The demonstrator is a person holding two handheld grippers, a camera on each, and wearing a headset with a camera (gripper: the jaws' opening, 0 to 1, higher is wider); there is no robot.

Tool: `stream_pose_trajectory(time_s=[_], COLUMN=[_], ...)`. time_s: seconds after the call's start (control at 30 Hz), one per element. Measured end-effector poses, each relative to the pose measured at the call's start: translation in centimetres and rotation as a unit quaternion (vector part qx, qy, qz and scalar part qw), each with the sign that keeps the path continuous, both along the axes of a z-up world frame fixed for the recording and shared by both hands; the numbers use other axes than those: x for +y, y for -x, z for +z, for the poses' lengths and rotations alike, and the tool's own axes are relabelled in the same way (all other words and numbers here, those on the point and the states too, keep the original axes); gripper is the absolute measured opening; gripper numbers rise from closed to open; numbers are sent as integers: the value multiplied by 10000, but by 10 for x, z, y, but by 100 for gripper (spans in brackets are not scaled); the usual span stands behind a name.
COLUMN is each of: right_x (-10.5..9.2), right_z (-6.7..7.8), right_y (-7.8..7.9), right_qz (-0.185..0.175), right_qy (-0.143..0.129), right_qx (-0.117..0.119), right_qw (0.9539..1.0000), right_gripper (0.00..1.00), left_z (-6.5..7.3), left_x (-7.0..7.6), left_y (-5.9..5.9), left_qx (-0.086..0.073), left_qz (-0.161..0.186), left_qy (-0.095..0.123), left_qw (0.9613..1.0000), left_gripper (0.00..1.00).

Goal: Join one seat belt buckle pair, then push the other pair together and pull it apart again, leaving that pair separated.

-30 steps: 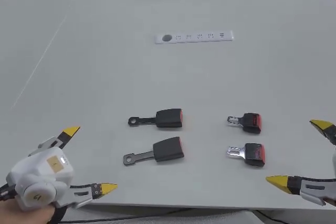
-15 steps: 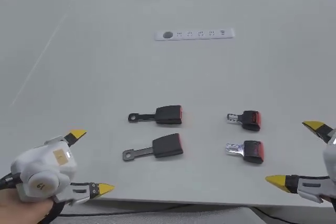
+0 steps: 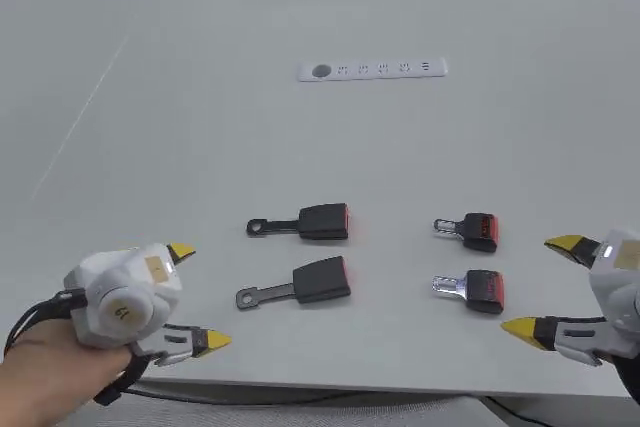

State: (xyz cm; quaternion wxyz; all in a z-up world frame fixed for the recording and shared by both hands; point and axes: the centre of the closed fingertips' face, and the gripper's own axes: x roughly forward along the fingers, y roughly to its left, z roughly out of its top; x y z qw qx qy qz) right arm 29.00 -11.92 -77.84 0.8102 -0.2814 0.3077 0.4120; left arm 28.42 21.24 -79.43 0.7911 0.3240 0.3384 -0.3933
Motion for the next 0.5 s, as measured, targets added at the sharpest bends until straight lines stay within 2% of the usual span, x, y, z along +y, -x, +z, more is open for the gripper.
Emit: stream_pose_trajectory(time_s=[0.1,0.23,0.27,0.4,0.5], right_x=[3,8,9,15,17], right_z=[-7,-14,-17,-21,-30], right_y=[2,2,2,-3,-10], right_qz=[167,579,596,769,783], right_qy=[35,236,241,241,239], right_qx=[151,94,181,194,351], right_qw=[9997,9980,9978,9966,9960], right_gripper=[58,54,54,45,42], left_z=[-4,-6,-8,-16,-25], left_x=[-18,-47,-54,-67,-76], left_y=[-7,-13,-15,-23,-32], left_qx=[5,125,219,462,559], left_qz=[-92,-325,-331,-348,-250], left_qy=[11,195,279,318,303], left_qw=[10000,9992,9988,9978,9977], left_gripper=[77,71,68,48,46])
